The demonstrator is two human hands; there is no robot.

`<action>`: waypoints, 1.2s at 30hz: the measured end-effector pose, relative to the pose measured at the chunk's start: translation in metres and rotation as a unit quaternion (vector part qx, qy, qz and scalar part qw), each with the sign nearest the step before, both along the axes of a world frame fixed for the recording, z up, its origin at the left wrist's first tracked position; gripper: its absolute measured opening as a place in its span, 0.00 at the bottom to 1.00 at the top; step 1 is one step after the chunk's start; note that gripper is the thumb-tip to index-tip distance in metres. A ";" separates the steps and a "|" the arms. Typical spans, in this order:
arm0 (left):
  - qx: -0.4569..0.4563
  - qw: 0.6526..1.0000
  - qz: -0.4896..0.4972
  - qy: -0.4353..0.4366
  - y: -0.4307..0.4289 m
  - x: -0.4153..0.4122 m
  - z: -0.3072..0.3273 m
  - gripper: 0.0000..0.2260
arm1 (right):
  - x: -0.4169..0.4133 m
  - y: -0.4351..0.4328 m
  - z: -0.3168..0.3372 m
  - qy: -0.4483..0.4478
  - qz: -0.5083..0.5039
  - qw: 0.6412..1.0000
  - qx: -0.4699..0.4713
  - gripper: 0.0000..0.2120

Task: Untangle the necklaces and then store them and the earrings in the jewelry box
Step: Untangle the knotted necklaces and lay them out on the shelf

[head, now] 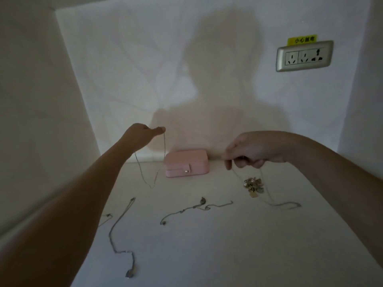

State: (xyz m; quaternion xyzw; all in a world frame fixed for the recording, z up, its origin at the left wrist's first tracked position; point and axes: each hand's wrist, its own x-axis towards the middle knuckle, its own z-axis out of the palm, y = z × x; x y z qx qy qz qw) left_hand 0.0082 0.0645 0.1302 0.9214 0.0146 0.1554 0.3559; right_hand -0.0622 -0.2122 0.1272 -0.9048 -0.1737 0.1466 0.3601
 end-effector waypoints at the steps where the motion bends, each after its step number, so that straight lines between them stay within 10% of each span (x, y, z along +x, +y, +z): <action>1: 0.036 0.999 0.003 0.015 0.001 0.005 -0.010 0.18 | 0.001 0.007 0.002 -0.006 0.002 1.000 0.009 0.14; 8: 0.103 0.981 -0.049 0.155 0.000 0.008 -0.085 0.20 | 0.004 0.038 0.006 -0.020 0.043 0.998 0.047 0.14; 10: -0.080 0.970 -0.153 0.172 -0.009 -0.009 -0.083 0.24 | 0.002 0.044 0.006 -0.020 0.061 0.996 0.060 0.14; 12: -0.290 0.884 -0.300 0.211 -0.021 -0.030 -0.079 0.34 | 0.001 0.048 0.007 -0.029 0.069 0.994 0.080 0.14; 15: -0.355 0.796 -0.428 0.239 -0.032 -0.059 -0.078 0.41 | 0.000 0.051 0.010 -0.028 0.059 0.988 0.143 0.14; 18: -0.379 0.755 -0.478 0.241 -0.027 -0.085 -0.079 0.22 | -0.003 0.049 0.018 -0.043 0.028 0.980 0.195 0.13; 25: -0.460 0.790 -0.309 0.263 0.018 -0.111 -0.091 0.10 | -0.007 -0.002 -0.027 0.054 -0.196 0.914 0.351 0.10; 36: -0.100 0.891 -0.327 0.300 -0.003 -0.143 -0.121 0.06 | -0.034 -0.018 -0.111 0.100 -0.219 0.970 -0.026 0.09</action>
